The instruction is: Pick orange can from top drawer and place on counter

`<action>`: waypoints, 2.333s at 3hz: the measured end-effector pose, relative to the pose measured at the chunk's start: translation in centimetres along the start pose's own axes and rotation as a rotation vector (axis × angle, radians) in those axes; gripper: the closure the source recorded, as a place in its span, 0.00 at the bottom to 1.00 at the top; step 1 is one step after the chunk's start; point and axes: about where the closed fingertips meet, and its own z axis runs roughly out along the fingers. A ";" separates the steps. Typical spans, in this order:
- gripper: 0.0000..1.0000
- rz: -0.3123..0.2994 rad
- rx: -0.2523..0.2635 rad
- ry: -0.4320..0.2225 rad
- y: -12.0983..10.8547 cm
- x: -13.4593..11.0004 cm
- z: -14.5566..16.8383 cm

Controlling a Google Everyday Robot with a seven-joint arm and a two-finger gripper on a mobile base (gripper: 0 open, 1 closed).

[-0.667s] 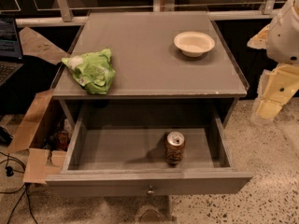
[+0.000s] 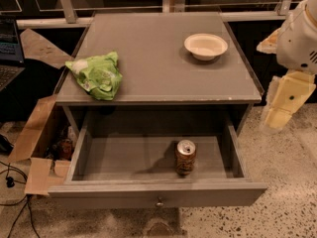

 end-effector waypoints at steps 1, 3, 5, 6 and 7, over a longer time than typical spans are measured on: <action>0.00 0.040 -0.046 -0.114 0.6 -0.2 4.3; 0.00 0.103 -0.046 -0.637 -2.7 -6.8 11.8; 0.00 0.178 -0.067 -0.858 -3.4 -11.0 11.8; 0.00 0.147 -0.137 -0.902 -2.1 -10.6 12.6; 0.00 0.158 -0.231 -0.972 0.7 -9.0 14.5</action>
Offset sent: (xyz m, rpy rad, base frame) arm 0.0922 0.1220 -0.0570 1.0104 -0.1326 0.1339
